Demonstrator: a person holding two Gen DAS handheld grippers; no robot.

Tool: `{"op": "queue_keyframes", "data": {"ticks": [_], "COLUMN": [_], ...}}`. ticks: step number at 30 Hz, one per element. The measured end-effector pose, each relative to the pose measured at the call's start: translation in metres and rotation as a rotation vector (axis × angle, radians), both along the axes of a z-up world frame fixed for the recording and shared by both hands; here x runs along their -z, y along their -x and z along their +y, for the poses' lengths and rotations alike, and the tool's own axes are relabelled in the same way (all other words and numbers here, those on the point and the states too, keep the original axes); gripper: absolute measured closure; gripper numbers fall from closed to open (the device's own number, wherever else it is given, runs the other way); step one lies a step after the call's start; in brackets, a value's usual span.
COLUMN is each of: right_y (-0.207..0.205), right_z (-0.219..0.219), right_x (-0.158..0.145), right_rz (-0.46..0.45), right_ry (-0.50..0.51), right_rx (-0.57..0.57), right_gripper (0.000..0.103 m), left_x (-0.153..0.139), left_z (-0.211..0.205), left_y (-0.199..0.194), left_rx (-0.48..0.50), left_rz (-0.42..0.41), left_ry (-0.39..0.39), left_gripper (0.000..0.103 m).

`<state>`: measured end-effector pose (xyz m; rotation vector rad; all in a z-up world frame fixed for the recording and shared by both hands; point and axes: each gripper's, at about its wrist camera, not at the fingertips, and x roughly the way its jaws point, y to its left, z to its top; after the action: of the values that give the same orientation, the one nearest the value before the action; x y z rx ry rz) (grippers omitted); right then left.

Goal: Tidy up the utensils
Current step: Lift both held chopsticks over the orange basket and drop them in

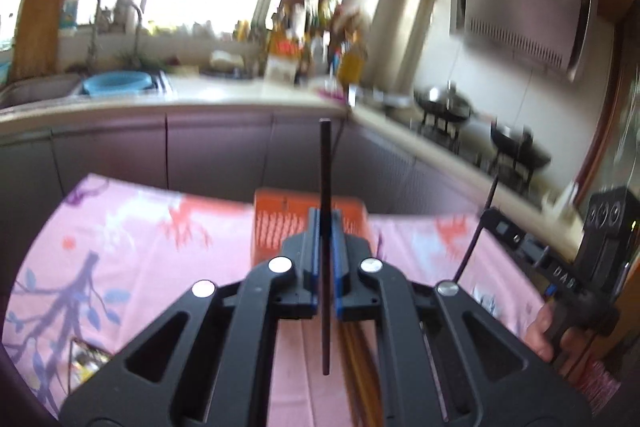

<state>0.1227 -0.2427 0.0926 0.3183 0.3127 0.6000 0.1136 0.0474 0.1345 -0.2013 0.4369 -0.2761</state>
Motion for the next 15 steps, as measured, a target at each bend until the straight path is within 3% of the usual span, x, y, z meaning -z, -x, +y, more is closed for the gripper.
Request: {"op": "queue_keyframes", "data": {"ticks": [8, 11, 15], "right_y": [-0.073, -0.108, -0.145], "right_z": [0.046, 0.064, 0.086], "right_x": [-0.059, -0.055, -0.021], "right_rz": [-0.136, -0.177, -0.124], "right_ry": [-0.027, 0.019, 0.064], "right_rx": [0.063, 0.124, 0.134], "right_gripper": [0.103, 0.103, 0.103], "left_x": [-0.060, -0.058, -0.027], "left_z": [0.012, 0.005, -0.001], "left_y": [-0.049, -0.077, -0.115], "left_rx": [-0.085, -0.096, -0.122], "left_rz": [-0.165, -0.175, -0.118], "left_ry": [0.028, -0.010, -0.082], "left_gripper": [0.098, 0.098, 0.098]}}
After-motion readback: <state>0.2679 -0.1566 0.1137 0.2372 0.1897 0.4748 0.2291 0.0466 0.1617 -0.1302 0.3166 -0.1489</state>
